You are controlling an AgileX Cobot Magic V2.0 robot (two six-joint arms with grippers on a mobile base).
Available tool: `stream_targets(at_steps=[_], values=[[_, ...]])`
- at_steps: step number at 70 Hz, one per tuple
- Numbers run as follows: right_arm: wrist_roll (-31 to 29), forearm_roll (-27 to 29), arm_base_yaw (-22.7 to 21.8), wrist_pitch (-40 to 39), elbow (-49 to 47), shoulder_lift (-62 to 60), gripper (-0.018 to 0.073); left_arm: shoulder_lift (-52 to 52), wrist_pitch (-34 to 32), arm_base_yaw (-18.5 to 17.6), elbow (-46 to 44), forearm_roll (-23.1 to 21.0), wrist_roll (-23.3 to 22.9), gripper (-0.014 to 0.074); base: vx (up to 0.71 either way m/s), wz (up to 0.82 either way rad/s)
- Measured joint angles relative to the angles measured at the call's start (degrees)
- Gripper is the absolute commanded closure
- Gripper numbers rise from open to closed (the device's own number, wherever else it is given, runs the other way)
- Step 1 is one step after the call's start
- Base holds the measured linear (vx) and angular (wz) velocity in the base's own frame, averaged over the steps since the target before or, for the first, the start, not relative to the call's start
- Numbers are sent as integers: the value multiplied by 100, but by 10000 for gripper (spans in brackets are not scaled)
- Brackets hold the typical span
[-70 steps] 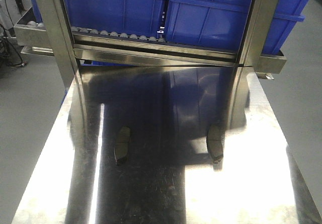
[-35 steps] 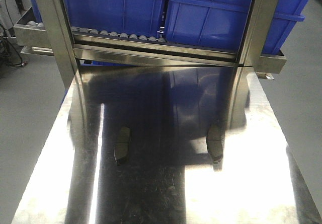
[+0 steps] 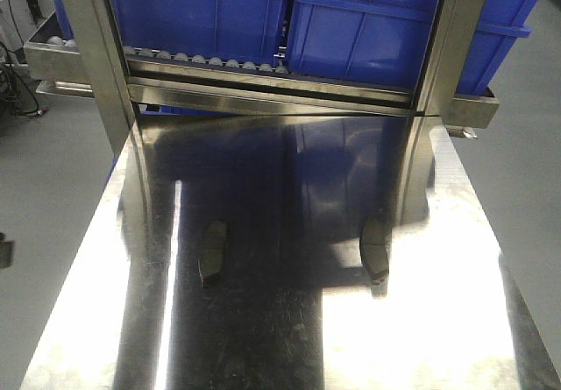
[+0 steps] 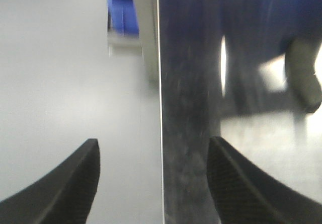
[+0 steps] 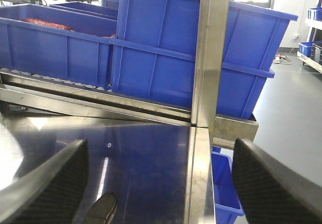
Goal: Move and align brake pads A on conveyor
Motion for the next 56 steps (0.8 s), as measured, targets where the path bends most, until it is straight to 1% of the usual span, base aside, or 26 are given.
stream_targets(at_steps=[3, 8, 13, 20, 23, 26, 33, 41, 49, 56], values=[[0, 0, 0, 0, 0, 0, 0, 377, 113, 0, -186, -79, 20, 164, 0, 0], [0, 0, 0, 0, 0, 0, 0, 957, 226, 0, -496, -328, 212, 164, 0, 0], [0, 0, 0, 0, 0, 0, 0, 1487, 286, 0, -748, -751, 504, 164, 0, 0], [0, 0, 0, 0, 0, 0, 0, 2153, 358, -7, -1113, -1512, 963, 164, 0, 0], [0, 0, 0, 0, 0, 0, 0, 2464, 431, -44, -1321, -1737, 1165, 164, 0, 0], [0, 0, 0, 0, 0, 0, 0, 2728, 523, -97, -1477, -1862, 1276, 164, 0, 0], [0, 0, 0, 0, 0, 0, 0, 3284, 714, -364, -1926, -1905, 1336, 164, 0, 0], [0, 0, 0, 0, 0, 0, 0, 3814, 789, -723, -2291, -1802, 1223, 164, 0, 0], [0, 0, 0, 0, 0, 0, 0, 4232, 788, -1161, -2638, -1551, 922, 163, 0, 0], [0, 0, 0, 0, 0, 0, 0, 4525, 750, -1450, -2865, -1341, 615, 163, 0, 0]])
